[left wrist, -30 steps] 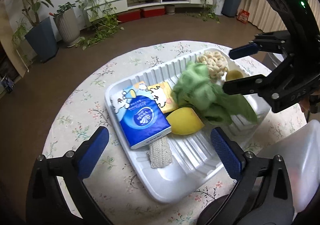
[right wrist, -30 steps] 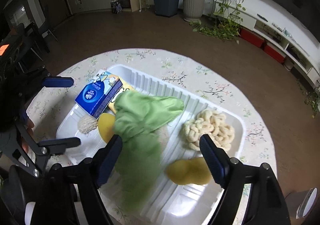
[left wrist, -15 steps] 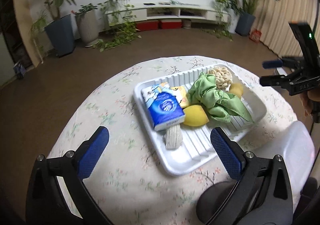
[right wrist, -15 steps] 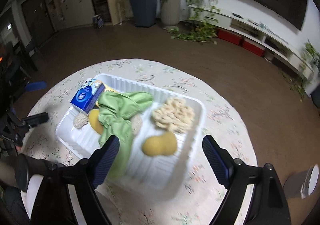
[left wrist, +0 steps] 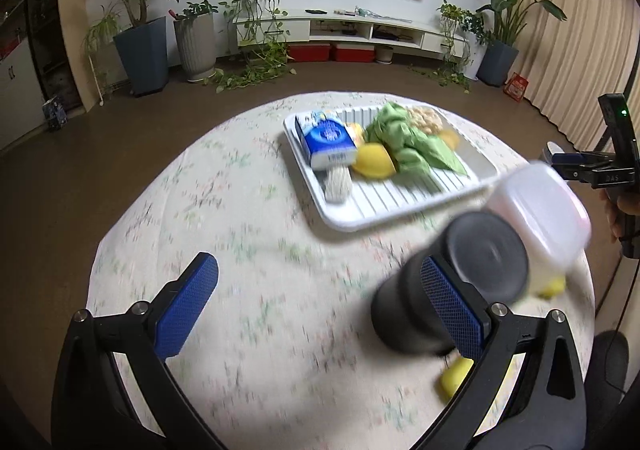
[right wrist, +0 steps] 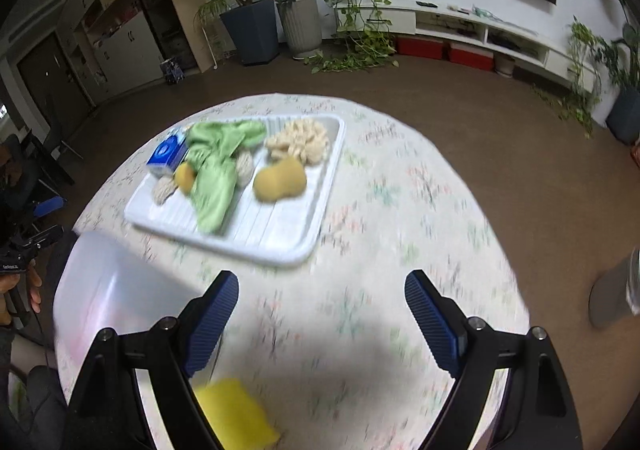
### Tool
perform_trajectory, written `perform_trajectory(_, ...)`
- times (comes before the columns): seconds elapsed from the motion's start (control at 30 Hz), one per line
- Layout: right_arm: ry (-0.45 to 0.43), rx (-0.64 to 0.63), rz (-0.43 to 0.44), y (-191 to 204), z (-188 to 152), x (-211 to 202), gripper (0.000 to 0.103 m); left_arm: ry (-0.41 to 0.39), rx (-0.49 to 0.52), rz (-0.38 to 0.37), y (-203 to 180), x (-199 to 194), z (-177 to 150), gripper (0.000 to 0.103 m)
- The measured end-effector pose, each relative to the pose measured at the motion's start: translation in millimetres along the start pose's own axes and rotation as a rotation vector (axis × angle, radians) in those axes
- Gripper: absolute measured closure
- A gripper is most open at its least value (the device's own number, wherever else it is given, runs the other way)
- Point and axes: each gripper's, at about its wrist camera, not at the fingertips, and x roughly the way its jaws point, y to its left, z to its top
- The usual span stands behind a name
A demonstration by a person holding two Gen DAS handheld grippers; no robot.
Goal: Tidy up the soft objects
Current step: 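Move both open tools back to the two yellow rectangular sponges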
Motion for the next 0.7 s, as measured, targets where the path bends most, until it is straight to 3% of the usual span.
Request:
perform_trajectory(0.3,-0.005,0.049,0.046,15.6,-77.7,-38.2,0.014,0.024,-0.021,-0.026,-32.1,-48.7,-66.6,0.000)
perform_trajectory(0.7,0.012,-0.030,0.066,90.5,-162.3,-64.2,0.014,0.005,-0.004,-0.113,-106.4,-85.8,-133.0,0.000)
